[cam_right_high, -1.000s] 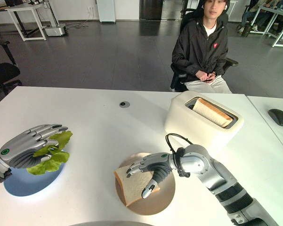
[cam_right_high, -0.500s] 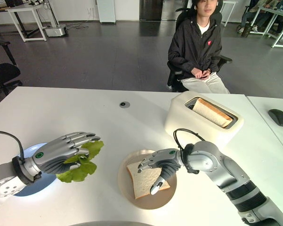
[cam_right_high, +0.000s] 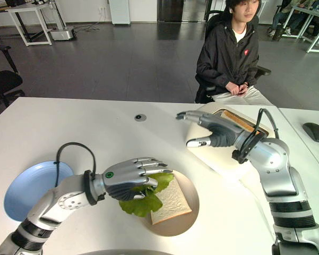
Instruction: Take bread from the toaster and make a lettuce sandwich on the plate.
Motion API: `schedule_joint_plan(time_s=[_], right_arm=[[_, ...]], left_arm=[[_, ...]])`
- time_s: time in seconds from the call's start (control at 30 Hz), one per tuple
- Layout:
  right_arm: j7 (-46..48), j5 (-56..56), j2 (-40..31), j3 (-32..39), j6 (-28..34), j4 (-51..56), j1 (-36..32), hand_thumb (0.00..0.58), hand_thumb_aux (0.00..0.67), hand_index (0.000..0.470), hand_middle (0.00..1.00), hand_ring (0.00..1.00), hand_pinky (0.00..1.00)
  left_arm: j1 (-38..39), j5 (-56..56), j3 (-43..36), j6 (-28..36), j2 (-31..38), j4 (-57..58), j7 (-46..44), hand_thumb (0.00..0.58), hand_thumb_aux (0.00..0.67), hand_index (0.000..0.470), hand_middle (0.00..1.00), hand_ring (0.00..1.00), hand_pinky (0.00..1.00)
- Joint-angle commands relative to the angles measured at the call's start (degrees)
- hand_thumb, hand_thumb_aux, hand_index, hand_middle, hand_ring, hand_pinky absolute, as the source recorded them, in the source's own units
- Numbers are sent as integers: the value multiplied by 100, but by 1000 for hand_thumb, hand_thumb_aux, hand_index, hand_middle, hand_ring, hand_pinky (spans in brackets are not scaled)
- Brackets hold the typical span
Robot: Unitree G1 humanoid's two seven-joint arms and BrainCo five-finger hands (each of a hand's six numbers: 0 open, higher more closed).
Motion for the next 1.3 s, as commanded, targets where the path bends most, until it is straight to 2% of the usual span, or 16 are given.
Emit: schedule_joint_plan(time_s=[0.03,0.43,0.47,0.5,0.53,0.57,0.83,1.0,1.2,1.3], right_arm=[[-73,-103,95,136,55,48,-159,0,0,0,0,0,0],[-41,-206,141,549,-109,169,-128,0,0,0,0,0,0],[-38,-220,152,589,-123,170,-125,0,0,0,0,0,0],[-33,-233,164,629,-134,177,-130,0,0,0,0,0,0],[-27,-245,175,665,-140,182,-145,0,0,0,0,0,0],[-15,-250,181,700,-144,185,-164,0,0,0,0,0,0],[23,-252,155,800,-170,159,-151,0,0,0,0,0,0],[-97,-233,152,683,-341,-39,-152,0,0,0,0,0,0],[-962,-350,-65,-730,-713,-736,96,0,0,0,0,0,0],[-1238,-735,-347,-1547,-761,-603,547,0,0,0,0,0,0]], left_arm=[[-218,586,-339,-66,-263,514,215,580,670,470,0,0,0],[-498,1371,-794,-255,-758,1617,1326,580,670,470,0,0,0],[-508,1423,-812,-264,-764,1703,1415,562,552,387,0,0,0],[-511,1471,-837,-269,-761,1784,1492,474,384,269,0,0,0],[-505,1509,-861,-269,-758,1849,1548,268,179,125,0,0,0],[-490,1548,-884,-262,-753,1900,1593,0,0,0,0,0,0],[-428,1473,-834,-255,-556,1815,1635,0,0,0,0,0,0],[-270,1049,-339,-177,-207,1322,1590,0,0,0,0,0,0],[610,-1699,452,-172,-265,1190,1491,0,0,0,0,0,0],[1078,-3213,886,-88,-337,1068,1340,0,0,0,0,0,0]])
